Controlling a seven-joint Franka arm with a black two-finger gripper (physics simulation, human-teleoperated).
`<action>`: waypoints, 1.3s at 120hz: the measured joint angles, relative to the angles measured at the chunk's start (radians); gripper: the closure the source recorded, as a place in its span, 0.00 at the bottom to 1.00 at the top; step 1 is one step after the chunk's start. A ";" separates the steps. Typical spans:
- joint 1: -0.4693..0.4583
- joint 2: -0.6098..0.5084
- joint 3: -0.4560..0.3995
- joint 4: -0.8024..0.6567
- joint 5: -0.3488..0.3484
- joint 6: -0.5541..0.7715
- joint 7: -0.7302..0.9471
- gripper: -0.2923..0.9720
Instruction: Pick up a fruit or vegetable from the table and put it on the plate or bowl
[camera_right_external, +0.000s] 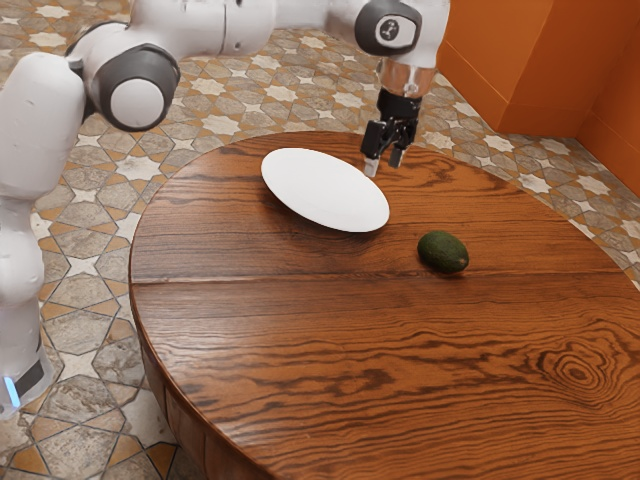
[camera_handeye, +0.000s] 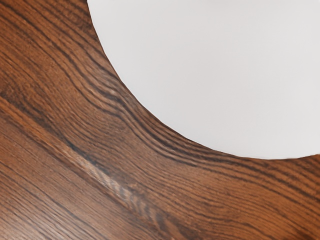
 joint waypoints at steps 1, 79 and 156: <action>0.006 0.007 -0.003 0.001 0.000 0.005 0.000 0.23; -0.056 0.235 -0.071 0.078 0.028 0.434 0.000 0.23; -0.005 0.355 -0.145 0.078 0.029 0.557 0.015 0.23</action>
